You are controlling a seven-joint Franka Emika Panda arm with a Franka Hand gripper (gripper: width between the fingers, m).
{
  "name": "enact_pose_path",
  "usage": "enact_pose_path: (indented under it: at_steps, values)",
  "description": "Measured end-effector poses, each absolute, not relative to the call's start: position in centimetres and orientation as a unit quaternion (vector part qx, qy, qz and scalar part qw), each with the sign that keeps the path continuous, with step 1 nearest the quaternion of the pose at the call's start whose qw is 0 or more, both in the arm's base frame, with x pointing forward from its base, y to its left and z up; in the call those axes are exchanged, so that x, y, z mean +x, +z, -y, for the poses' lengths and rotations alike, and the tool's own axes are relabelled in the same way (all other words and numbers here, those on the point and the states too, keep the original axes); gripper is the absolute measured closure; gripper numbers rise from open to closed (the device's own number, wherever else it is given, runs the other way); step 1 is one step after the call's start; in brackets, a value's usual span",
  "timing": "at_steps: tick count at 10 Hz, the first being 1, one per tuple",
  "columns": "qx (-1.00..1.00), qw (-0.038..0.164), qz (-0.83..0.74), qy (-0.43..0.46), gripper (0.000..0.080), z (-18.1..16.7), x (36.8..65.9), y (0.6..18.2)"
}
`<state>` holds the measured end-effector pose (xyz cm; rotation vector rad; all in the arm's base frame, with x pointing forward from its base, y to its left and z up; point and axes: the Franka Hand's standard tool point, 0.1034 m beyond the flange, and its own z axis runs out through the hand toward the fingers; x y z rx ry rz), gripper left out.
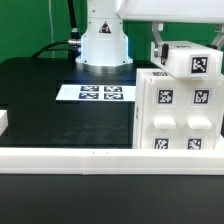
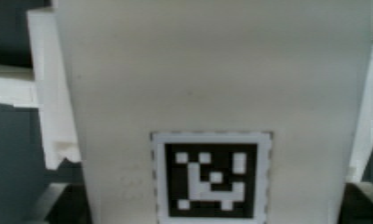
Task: Assemble cabinet
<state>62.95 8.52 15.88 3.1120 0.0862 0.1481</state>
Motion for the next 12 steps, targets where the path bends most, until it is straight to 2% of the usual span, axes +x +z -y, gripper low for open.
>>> enact_pose_path:
  at_steps: [12]
  values:
    - [0.919,-0.01,0.391,0.052,0.0229,-7.54,63.12,15.89]
